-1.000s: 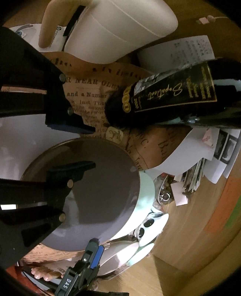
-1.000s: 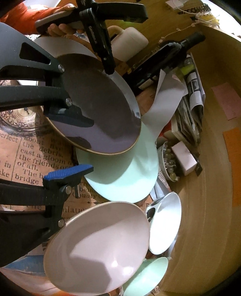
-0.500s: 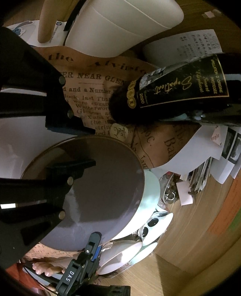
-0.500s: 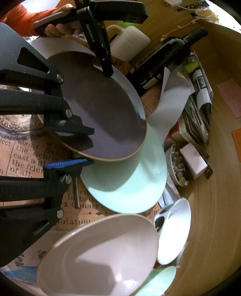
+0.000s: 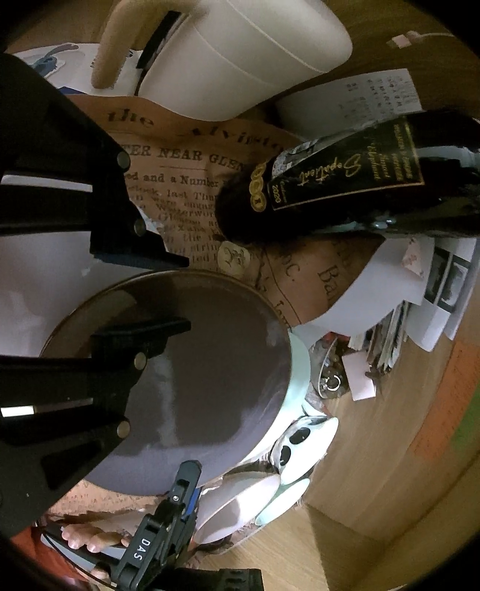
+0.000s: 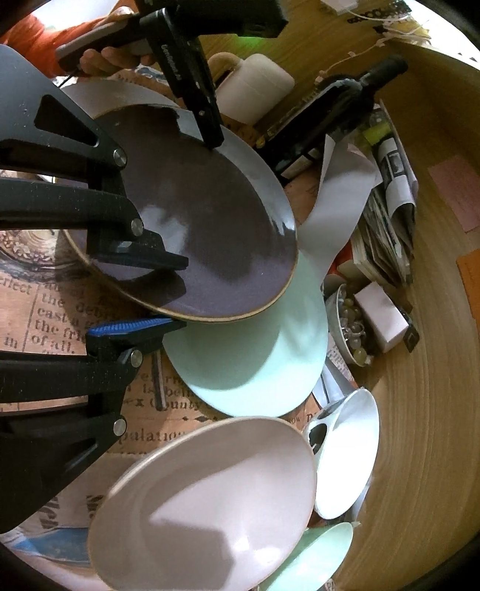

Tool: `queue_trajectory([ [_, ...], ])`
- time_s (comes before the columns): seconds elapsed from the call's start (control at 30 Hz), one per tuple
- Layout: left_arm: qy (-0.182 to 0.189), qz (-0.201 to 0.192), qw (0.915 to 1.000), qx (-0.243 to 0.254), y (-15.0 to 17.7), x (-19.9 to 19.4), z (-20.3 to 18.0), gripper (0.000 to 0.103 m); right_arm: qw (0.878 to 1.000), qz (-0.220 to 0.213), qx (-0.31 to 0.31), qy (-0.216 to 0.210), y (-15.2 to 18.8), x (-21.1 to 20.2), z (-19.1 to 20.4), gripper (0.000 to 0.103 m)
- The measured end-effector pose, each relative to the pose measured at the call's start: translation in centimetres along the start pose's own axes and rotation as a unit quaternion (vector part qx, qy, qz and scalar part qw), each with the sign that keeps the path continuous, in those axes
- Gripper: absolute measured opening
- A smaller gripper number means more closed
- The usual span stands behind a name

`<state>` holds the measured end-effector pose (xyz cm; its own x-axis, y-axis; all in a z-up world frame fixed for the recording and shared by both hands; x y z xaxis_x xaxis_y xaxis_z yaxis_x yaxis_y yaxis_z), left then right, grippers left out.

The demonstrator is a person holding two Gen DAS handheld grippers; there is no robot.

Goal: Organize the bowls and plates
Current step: 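Lift the dark grey plate with the left gripper toward the pink bowl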

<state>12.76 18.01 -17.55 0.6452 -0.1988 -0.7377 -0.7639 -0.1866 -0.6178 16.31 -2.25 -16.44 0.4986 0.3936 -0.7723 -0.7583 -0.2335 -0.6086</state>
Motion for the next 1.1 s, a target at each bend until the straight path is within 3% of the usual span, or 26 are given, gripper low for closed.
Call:
queue_trajectory([
  [1.1,0.001,-0.032,0.9994,0.013,4.0,-3.1,-7.6,0.025,0.998,-0.058,0.008,0.004,3.9,-8.2,-2.5,0.023],
])
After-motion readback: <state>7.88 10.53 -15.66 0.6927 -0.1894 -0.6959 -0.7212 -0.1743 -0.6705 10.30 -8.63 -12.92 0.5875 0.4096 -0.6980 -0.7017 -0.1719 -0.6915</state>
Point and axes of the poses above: each gripper's, at about its wrist camera, not at the fingertips, and x roughly the way its jaws point, z to its left, y to its underside, the point moved 4 cm from there along x, roughly the way its jaws point, and after that the axes turned 8 degrees about y, right-handed, at the moved point
